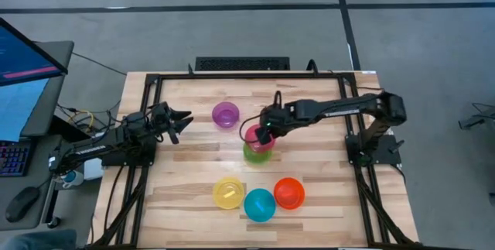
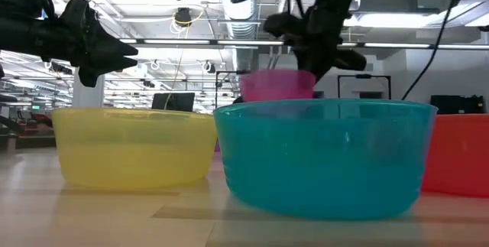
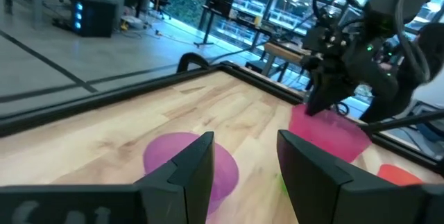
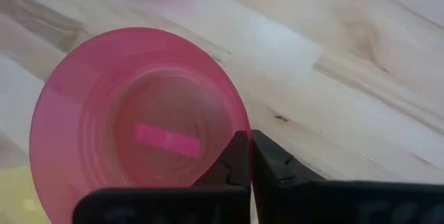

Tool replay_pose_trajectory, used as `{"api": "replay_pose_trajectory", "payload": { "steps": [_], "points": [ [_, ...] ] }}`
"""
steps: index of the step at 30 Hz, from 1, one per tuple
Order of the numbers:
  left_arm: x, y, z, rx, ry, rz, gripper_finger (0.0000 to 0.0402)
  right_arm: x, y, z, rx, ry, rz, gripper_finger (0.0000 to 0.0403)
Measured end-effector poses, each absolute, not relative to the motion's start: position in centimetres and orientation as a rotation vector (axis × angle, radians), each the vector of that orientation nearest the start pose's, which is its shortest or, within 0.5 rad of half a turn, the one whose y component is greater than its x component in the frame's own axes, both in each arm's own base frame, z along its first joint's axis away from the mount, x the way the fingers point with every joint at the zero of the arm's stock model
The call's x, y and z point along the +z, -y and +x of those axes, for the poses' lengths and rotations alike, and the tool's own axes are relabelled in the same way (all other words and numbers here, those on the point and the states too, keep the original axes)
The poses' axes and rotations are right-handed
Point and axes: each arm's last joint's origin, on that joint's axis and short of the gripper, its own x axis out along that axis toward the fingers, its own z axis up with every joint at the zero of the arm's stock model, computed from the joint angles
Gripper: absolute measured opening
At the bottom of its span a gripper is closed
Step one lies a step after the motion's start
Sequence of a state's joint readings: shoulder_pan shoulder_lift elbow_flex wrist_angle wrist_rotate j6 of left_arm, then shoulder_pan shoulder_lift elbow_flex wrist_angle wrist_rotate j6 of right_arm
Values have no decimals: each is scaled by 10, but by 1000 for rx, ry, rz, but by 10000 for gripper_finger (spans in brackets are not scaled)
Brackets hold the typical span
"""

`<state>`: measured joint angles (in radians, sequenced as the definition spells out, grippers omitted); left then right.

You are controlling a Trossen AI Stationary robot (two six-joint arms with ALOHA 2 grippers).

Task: Nest bowls inside each other
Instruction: Stack the pink bowl on top of the green bowl, then stack the purple bowl on top of the pink bowl

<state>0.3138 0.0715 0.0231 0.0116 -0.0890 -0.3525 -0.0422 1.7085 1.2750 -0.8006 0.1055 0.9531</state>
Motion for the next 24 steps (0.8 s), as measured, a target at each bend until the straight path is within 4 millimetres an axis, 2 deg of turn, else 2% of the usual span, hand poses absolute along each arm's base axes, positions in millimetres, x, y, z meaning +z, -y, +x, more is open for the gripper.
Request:
{"api": "replay_pose_trajectory", "payload": {
  "steps": [6,11,16,24],
  "points": [
    [167,-33,95,376,27,-361,148,199,2,348,-709,-1138,787,18],
    [166,-33,95,375,26,-363,148,200,-8,353,-699,-1081,787,30],
    [166,-33,95,374,25,-363,148,209,-9,352,-694,-1037,792,81],
    [166,-33,95,375,24,-357,148,198,-13,354,-688,-1077,781,164]
  ]
}}
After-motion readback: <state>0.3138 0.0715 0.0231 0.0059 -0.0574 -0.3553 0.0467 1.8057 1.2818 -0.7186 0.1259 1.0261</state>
